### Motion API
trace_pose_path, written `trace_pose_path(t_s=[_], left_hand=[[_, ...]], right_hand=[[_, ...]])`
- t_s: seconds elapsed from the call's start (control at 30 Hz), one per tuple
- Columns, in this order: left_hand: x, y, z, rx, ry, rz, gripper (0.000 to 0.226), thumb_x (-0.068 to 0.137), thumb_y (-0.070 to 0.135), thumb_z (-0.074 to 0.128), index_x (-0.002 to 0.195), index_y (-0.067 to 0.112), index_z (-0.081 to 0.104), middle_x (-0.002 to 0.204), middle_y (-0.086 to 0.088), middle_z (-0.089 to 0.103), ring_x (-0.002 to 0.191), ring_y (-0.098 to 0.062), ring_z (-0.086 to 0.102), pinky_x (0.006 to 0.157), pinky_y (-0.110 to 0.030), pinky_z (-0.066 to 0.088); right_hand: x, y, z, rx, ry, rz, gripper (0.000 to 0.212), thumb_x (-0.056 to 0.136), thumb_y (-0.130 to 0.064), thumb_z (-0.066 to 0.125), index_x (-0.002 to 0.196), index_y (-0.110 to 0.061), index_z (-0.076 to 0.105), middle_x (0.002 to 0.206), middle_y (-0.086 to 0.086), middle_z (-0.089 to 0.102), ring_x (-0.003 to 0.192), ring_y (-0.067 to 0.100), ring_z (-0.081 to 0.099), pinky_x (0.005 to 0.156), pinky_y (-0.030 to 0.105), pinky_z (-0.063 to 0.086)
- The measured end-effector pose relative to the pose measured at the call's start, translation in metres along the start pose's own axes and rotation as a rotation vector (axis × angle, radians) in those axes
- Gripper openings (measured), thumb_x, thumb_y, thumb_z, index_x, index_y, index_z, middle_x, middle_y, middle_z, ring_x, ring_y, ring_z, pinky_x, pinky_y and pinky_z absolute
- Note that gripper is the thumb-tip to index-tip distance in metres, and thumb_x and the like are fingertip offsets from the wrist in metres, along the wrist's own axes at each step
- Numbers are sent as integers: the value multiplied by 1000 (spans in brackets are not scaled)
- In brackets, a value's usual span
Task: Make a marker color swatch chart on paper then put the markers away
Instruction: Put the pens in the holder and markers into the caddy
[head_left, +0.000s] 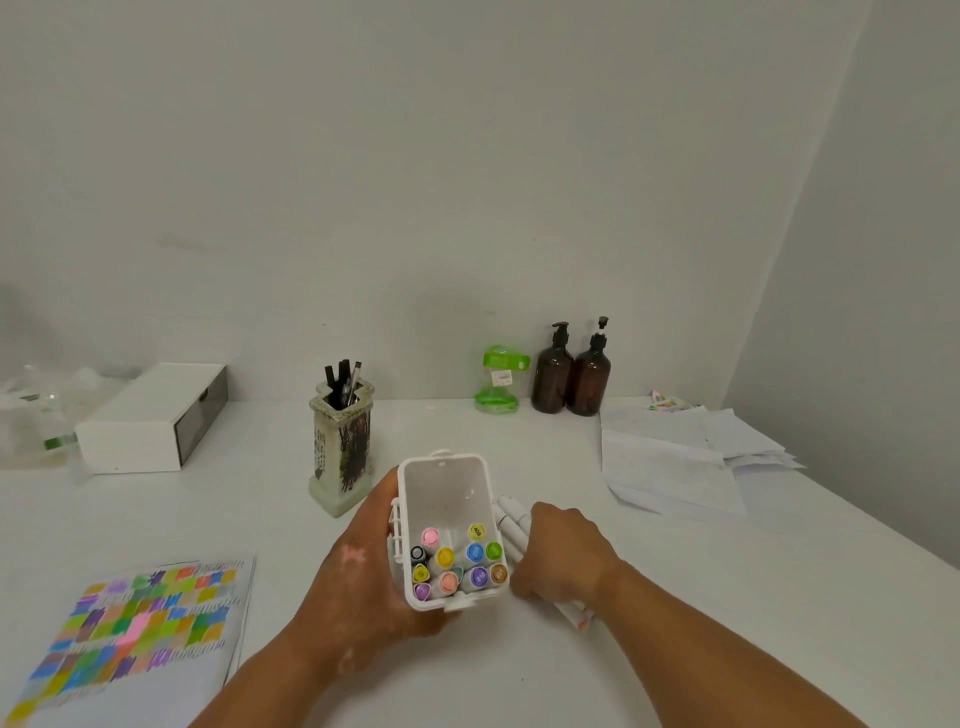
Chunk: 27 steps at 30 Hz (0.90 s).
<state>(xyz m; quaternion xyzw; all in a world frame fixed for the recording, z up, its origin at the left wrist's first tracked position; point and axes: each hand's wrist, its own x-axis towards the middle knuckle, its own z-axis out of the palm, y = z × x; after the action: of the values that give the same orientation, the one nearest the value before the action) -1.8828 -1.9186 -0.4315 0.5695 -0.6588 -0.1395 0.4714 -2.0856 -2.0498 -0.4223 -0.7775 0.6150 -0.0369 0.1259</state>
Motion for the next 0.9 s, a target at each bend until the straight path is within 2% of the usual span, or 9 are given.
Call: trace_pose_path(t_s=[0.13,0.2,0.27,0.4,0.53,0.6,0.77,0.83,0.9], left_hand=[[-1,-10,0,-127,17,8,111,37,90,72,132,46,35,121,53,47,115,24,48,90,4,37],[-3,-13,-1,-135,3,-2,109,38,86,76,133,51,36,123,50,48,114,21,50,90,0,42],[-1,-10,-3,-116,-2,4,108,43,77,82,136,59,31,126,45,49,117,19,50,89,1,42],[-2,-8,-5,-95,-22,-28,108,42,77,83,134,52,32,123,54,43,115,26,46,88,4,39],[3,-6,1,-26,52,-22,112,39,66,87,132,66,25,121,52,44,115,26,44,77,11,32],[5,-9,4,-82,84,-81,114,32,77,82,132,59,32,117,41,54,119,15,50,76,9,36],[7,-14,10,2,20,-85,112,30,104,51,130,66,19,117,60,33,117,34,31,71,16,21],[6,-18,15,84,50,-24,108,41,102,51,136,70,12,125,64,20,115,41,18,64,19,9],[4,-21,14,77,79,-33,111,47,98,56,144,61,17,131,58,26,118,37,25,68,19,10]], right_hand=[[-11,11,-24,396,128,-25,43,62,-33,80,97,-23,57,91,-3,64,77,13,62,59,28,48],[-22,2,-49,709,235,-109,38,60,-23,80,94,-22,62,87,1,69,79,22,67,68,33,57],[-37,-17,-77,981,319,-238,36,55,-18,74,88,-25,63,80,5,68,75,26,67,65,35,58],[-62,-65,-106,1310,428,-508,33,55,-9,73,81,-29,67,72,6,68,65,27,67,60,38,58],[-77,-102,-90,1276,410,-672,37,61,-17,78,82,-45,68,77,3,69,73,28,72,65,43,64],[-76,-109,-77,1211,387,-696,39,65,-19,79,85,-51,66,80,-6,71,77,17,73,63,30,63],[-67,-108,-66,1138,377,-656,41,72,-21,84,93,-51,66,90,-9,75,85,11,75,66,20,60],[-66,-107,-66,1118,357,-656,41,67,-32,84,99,-49,65,94,-9,75,88,10,75,68,21,60],[-68,-106,-66,1089,347,-678,46,63,-39,81,100,-58,61,94,-18,73,89,3,73,65,13,57]])
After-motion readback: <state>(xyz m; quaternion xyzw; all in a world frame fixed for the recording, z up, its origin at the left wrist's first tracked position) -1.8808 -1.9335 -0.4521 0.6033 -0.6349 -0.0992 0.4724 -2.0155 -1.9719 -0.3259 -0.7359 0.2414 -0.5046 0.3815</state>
